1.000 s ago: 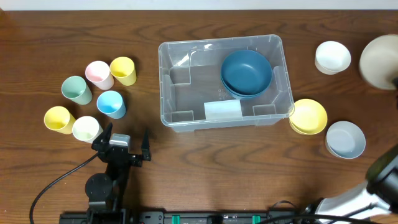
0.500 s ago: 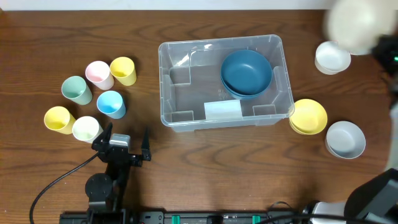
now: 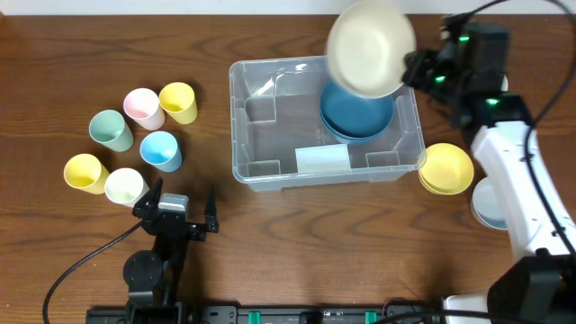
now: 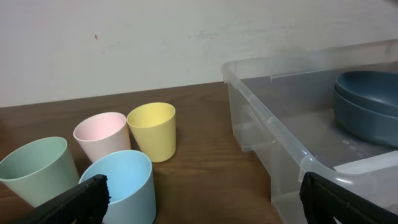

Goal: Pack container
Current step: 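Carry the cream bowl into the bin and stack it on the teal bowls, then open the right gripper and withdraw it to the right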

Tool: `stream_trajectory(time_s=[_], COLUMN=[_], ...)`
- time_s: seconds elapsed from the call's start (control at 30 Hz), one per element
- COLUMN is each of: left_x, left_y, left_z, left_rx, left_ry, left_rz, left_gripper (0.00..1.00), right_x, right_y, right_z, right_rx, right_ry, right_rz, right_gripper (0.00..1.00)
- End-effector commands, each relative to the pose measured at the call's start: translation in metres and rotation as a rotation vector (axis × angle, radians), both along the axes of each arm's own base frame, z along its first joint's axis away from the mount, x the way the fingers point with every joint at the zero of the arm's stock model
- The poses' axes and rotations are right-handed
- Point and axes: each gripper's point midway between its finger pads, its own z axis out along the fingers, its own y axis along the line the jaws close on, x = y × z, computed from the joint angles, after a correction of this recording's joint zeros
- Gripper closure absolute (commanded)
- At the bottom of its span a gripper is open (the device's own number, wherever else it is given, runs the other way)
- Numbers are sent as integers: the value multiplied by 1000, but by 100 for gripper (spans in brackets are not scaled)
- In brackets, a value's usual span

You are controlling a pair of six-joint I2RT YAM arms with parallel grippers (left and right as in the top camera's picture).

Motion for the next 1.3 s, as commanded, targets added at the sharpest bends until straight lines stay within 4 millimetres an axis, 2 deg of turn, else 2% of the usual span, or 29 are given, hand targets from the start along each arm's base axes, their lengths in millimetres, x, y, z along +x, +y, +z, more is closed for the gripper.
stream_trajectory(time_s=[0.0, 0.1, 0.27, 0.6, 0.83, 0.87, 0.93, 1.0, 1.1, 1.27], left_x=[-1, -1, -1, -1, -1, -1, -1, -1, -1, -1], left_y=[-1, -1, -1, -1, -1, -1, -1, -1, -1, -1], left_z=[-16, -16, -16, -16, -16, -16, -16, -16, -16, -16], left_rx=[4, 4, 4, 4, 4, 4, 4, 4, 4, 4], left_ry=[44, 44, 45, 45, 44, 44, 45, 44, 44, 44], left_rz=[-7, -7, -7, -7, -7, -7, -7, -7, -7, -7], left_gripper=[2, 2, 2, 2, 2, 2, 2, 2, 2, 2], right_x=[2, -3, -7, -18, -19, -19, -18, -18, -18, -16], right_y=[4, 10, 7, -7, -8, -8, -9, -9, -9, -4], right_z=[-23, -40, -64, -80, -84, -84, -85, -85, -85, -83], right_rx=[-119, -146, -172, -236, -239, -241, -246, -252, -257, -263], right_ry=[40, 92, 168, 235, 238, 236, 235, 234, 233, 211], right_rz=[-26, -20, -33, -78, -80, -82, -82, -75, -70, -31], right_gripper=[99, 99, 99, 99, 99, 97, 75, 62, 58, 63])
